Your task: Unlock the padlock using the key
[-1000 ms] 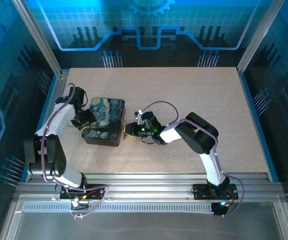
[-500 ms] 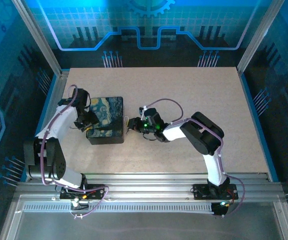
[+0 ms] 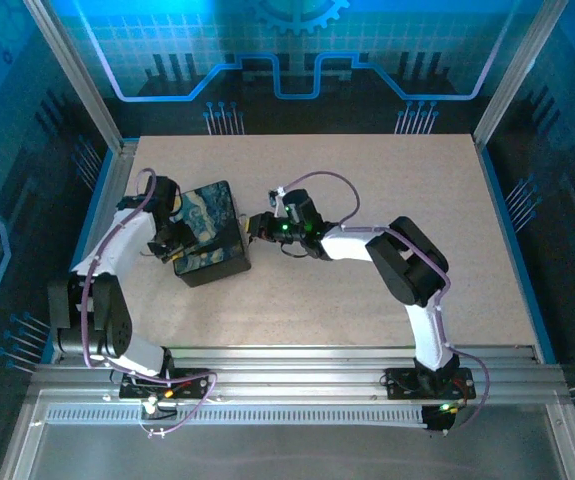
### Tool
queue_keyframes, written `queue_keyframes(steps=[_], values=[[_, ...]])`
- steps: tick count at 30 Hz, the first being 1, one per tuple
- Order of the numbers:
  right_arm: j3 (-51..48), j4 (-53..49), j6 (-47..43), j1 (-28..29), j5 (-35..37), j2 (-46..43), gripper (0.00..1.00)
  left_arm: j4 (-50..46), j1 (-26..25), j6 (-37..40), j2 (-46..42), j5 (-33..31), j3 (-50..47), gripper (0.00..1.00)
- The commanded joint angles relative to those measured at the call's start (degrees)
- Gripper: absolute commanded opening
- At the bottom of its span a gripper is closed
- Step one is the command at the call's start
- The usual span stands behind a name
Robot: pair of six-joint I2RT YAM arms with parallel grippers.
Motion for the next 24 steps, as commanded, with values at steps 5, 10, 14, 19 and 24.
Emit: queue_keyframes(steps=[5,10,14,19,24], values=[[8.3,-17.4,-5.1,-2.0,1.3,4.5,0.0,-5.8,-0.5,0.7,4.3,-1.0,0.1,0.47],[12.6,-29.7,-14.4,-0.2,4.6,2.6,0.0,-6.9,0.0,1.7,5.0,-2.0,3.4,0.49],[11.6,-29.8,-15.6,-0.1,5.6,1.5,0.0,-7.5,0.7,2.3,6.2,-2.2,7.7,0.56],[9.7,-26.9,-16.3,-0.9,6.4,-0.5,0.0,-8.1,1.6,2.9,7.6,-3.8,12.2,0.6],[10.1,-25.6,-17.8,-1.1,6.2,-1.2,0.0,-6.8,2.2,4.1,9.8,-5.1,14.9,0.63]])
